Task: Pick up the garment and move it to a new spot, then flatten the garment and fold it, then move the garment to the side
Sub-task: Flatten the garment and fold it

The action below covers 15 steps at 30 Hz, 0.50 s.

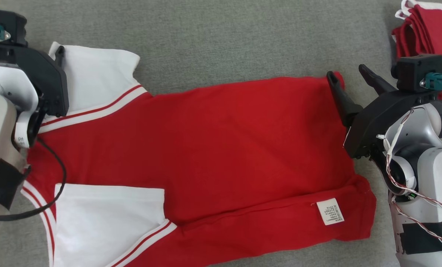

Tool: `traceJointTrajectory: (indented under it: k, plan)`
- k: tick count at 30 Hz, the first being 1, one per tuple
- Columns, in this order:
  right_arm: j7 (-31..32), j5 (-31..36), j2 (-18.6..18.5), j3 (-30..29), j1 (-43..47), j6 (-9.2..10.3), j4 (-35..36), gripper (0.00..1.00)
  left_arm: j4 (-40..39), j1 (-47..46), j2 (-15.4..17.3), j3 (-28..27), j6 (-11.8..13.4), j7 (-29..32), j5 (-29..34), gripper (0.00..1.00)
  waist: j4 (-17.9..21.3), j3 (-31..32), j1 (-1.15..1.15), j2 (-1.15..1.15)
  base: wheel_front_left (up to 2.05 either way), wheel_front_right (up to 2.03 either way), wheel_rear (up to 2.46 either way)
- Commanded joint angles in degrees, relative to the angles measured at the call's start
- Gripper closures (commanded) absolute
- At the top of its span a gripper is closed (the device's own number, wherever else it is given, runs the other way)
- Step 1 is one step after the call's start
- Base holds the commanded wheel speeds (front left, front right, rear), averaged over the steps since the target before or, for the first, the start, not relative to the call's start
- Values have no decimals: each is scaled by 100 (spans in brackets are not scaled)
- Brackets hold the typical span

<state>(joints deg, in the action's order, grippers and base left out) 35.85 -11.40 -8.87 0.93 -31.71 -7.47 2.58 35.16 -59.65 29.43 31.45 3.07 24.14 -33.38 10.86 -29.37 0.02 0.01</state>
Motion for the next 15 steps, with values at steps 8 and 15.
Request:
traceJointTrajectory:
  k: [8, 15]
  plan:
    - [47, 10, 34, 26, -61, -1, -18, 0, 159, 36, -21, 190, -146, 588, -93, 51, 54, -14, -2, -1, 0, 0, 0]
    - [145, -2, -7, 110, -111, -1, -36, 0, 39, 109, 87, 230, -124, 831, -156, 100, 71, -15, -2, -1, 0, 0, 0]
